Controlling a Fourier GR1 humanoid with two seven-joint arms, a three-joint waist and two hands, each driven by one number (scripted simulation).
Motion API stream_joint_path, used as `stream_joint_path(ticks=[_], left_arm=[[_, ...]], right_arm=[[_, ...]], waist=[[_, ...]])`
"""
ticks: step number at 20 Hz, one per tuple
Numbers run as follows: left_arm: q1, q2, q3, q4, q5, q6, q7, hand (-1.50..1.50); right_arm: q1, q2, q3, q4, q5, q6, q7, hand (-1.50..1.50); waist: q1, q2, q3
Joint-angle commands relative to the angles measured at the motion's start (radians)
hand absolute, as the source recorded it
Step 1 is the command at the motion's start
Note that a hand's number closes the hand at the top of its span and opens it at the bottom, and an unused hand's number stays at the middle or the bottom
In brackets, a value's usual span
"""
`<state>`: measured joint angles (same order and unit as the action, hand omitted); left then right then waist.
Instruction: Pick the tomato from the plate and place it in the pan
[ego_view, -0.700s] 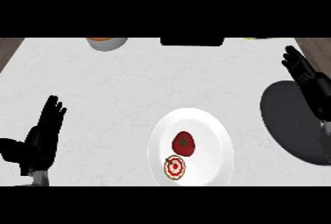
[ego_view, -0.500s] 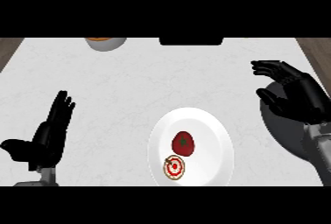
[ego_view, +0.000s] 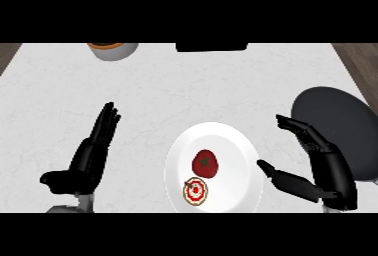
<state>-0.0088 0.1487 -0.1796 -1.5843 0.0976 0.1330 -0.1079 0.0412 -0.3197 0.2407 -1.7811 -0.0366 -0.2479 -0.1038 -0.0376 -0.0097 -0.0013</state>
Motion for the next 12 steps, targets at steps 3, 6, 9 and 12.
stream_joint_path(ticks=[3, 6, 9, 12], left_arm=[[-0.024, -0.035, -0.035, 0.029, -0.019, -0.016, -0.012, 0.0], [0.011, -0.009, -0.034, -0.046, -0.014, -0.038, 0.02, 0.0], [-0.028, -0.048, -0.037, 0.033, -0.042, -0.008, -0.016, 0.0], [-0.052, -0.042, -0.027, 0.03, -0.032, -0.025, -0.005, 0.0]], right_arm=[[0.194, -0.104, 0.044, -0.24, 0.18, -0.04, 0.056, -1.5], [0.137, -0.134, 0.057, -0.247, 0.243, 0.0, 0.19, -1.5], [0.016, -0.163, 0.091, -0.257, 0.31, 0.063, 0.367, -1.5], [-0.017, -0.186, 0.145, -0.269, 0.327, 0.154, 0.486, -1.5]], waist=[[0.019, 0.007, 0.0], [0.035, 0.007, 0.0], [0.039, 0.009, 0.0], [0.039, 0.009, 0.0]])
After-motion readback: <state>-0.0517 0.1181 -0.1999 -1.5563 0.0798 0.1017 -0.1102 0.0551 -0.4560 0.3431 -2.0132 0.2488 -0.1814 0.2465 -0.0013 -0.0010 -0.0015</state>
